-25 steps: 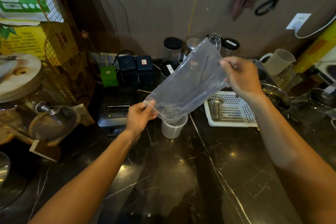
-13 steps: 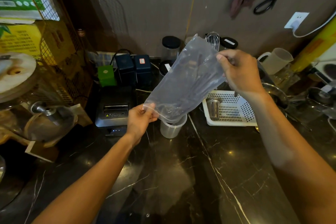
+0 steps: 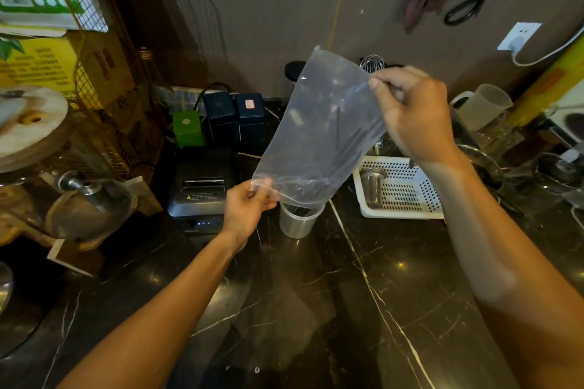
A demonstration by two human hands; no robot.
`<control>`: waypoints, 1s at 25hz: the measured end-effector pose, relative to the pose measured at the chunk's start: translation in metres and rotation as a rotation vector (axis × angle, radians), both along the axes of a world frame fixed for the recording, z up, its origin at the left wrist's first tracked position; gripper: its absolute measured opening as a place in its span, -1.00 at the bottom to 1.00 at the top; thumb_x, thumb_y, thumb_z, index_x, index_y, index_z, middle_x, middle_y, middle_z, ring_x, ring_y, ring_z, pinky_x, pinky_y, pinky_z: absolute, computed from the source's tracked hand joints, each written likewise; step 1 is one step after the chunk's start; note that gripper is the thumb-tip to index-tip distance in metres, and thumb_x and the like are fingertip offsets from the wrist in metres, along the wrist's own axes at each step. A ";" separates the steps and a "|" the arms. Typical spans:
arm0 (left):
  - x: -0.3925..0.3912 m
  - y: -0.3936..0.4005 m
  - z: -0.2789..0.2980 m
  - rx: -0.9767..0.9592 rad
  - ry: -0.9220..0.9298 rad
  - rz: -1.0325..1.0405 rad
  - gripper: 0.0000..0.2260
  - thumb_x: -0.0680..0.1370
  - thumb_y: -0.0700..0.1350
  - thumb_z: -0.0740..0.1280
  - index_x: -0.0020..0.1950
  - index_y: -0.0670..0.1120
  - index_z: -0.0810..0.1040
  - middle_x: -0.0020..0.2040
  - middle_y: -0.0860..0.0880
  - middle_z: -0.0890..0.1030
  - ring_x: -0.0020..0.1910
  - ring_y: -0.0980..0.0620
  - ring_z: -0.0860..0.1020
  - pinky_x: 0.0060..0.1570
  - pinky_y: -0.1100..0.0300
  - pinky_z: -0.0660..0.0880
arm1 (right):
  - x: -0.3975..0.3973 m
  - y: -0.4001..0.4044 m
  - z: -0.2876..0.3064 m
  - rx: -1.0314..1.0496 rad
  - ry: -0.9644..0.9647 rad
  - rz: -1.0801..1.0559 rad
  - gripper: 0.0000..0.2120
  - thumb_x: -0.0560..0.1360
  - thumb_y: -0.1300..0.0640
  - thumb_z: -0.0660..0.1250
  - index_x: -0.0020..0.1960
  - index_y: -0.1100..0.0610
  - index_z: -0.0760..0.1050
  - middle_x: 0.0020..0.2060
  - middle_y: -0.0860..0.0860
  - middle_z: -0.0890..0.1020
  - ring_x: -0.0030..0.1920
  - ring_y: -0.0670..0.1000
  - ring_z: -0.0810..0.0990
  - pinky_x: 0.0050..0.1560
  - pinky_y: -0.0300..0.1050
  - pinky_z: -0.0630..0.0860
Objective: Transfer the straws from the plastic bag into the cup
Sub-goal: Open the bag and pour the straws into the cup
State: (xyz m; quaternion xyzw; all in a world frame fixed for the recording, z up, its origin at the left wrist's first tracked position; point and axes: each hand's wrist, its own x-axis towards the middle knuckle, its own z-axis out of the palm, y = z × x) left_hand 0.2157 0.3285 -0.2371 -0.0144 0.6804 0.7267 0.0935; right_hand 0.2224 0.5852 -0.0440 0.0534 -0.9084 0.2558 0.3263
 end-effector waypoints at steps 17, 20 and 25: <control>-0.007 -0.009 0.019 0.020 0.069 0.095 -0.84 0.67 -0.11 0.34 -0.03 -0.09 0.69 -0.09 -0.05 0.77 0.02 0.00 0.75 0.01 0.17 0.69 | 0.004 -0.002 0.020 0.019 0.024 -0.007 -0.76 0.66 0.07 0.29 0.10 0.13 0.71 -0.08 0.04 0.72 -0.07 0.03 0.65 -0.03 0.11 0.61; -0.004 -0.005 0.015 0.006 0.017 0.076 -0.82 0.68 -0.12 0.33 -0.03 -0.14 0.68 -0.07 -0.14 0.76 0.03 -0.08 0.74 0.06 0.09 0.69 | 0.006 -0.001 0.011 0.050 -0.051 0.002 -0.78 0.67 0.13 0.30 0.06 0.18 0.70 -0.11 0.08 0.71 -0.10 0.03 0.62 -0.05 0.11 0.60; -0.005 -0.007 0.028 0.007 0.097 0.099 -0.85 0.67 -0.13 0.33 0.03 -0.14 0.68 -0.02 -0.09 0.75 0.04 0.00 0.74 0.05 0.16 0.69 | 0.011 0.008 0.013 0.016 -0.016 -0.068 -0.76 0.67 0.09 0.28 0.04 0.17 0.70 -0.14 0.07 0.71 -0.12 0.04 0.62 -0.05 0.09 0.59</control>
